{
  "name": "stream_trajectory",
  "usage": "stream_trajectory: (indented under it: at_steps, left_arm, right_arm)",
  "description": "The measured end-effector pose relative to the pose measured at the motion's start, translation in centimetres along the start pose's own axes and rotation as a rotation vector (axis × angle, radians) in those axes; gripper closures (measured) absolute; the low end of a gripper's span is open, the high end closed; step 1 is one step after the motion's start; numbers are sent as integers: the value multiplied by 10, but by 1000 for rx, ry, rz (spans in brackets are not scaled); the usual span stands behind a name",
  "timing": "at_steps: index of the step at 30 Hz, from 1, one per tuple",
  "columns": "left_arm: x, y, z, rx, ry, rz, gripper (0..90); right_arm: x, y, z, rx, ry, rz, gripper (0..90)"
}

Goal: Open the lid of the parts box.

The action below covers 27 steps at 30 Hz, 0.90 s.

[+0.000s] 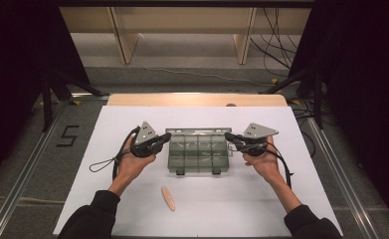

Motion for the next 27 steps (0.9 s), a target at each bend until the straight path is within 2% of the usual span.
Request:
stream_trajectory:
  at_steps: [4,8,9,11,17,19,20,22,24,27]
  left_arm:
    - [-1,0,0,-4,-3,-13,899]
    - [0,0,0,-2,-2,-10,899]
    - [-1,0,0,1,0,2,899]
    - [0,0,0,1,-1,-7,899]
    - [0,0,0,0,3,2,899]
    - [0,0,0,1,3,1,899]
    - [0,0,0,0,2,-4,900]
    - [0,1,0,-2,1,-4,900]
    - [0,1,0,-2,1,-4,900]
    - [0,1,0,-1,2,-1,899]
  right_arm:
    - [-1,-1,0,-1,3,5,900]
    - [0,0,1,-3,0,6,900]
    - [0,0,1,-3,0,6,900]
    - [0,0,0,-9,2,10,900]
    - [0,2,-4,-45,22,38,900]
    - [0,1,-5,-45,10,28,898]
    - [1,2,-8,-61,26,47,888]
    - [2,2,-11,-77,44,54,874]
    - [3,1,-13,-75,46,49,869]
    - [6,-1,-16,-75,70,45,813]
Point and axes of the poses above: each handheld gripper's, and its own axes: z roughly forward along the jaws, x roughly out of its underside, y roughly to its left, the point moved 5 cm from there along z, roughly forward along the jaws, and after that the axes turned 1 degree about z, right-handed, at the moved point
